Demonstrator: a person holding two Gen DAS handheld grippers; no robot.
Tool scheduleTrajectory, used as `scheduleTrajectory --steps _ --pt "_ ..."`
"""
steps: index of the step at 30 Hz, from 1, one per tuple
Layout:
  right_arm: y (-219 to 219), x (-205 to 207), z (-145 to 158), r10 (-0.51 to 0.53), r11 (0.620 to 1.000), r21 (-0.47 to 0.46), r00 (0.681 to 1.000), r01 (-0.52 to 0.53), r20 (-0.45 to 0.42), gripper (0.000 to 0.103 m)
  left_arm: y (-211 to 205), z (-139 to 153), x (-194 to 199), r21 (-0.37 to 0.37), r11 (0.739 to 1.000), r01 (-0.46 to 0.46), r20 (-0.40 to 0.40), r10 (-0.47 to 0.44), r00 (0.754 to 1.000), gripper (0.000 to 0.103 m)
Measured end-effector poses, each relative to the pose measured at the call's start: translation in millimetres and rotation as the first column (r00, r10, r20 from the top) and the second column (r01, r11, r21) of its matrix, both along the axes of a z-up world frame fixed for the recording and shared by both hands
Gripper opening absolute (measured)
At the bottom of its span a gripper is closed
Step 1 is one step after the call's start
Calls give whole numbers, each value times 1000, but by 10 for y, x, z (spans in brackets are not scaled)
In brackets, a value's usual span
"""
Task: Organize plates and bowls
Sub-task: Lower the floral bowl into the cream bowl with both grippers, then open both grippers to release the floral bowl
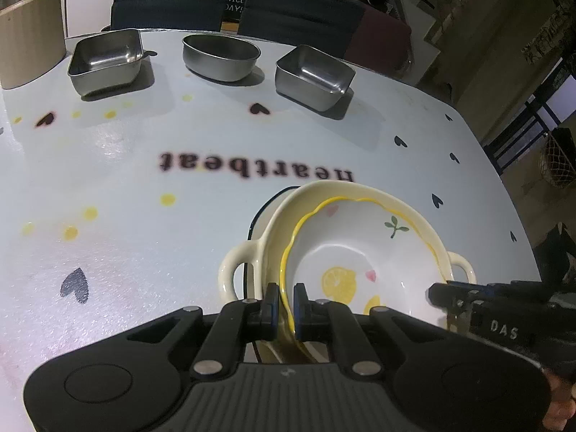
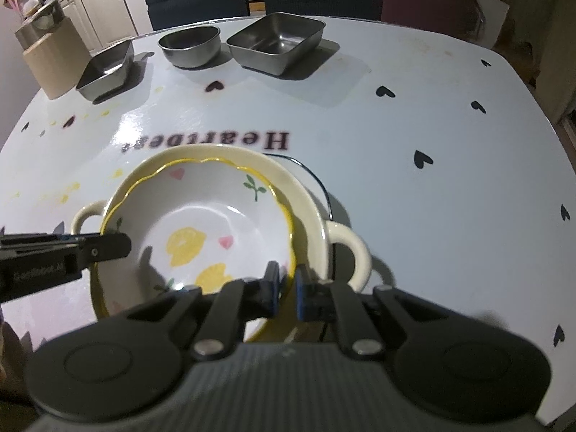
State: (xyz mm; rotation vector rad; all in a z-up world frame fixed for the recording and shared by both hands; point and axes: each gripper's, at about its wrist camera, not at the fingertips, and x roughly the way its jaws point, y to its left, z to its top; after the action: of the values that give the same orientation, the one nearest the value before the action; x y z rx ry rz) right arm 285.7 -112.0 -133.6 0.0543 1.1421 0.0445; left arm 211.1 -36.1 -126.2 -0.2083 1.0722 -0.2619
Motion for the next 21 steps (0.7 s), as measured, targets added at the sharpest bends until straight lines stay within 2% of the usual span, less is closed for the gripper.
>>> scheduleTrajectory --steps 8,21 --pt "-91 -42 64 -19 999 29 1000 19 18 15 11 121 -60 12 1000 -1 44 1 999 9" --pt "-102 -95 120 -11 1000 28 999 10 34 15 27 156 -83 4 1000 2 45 -2 999 10"
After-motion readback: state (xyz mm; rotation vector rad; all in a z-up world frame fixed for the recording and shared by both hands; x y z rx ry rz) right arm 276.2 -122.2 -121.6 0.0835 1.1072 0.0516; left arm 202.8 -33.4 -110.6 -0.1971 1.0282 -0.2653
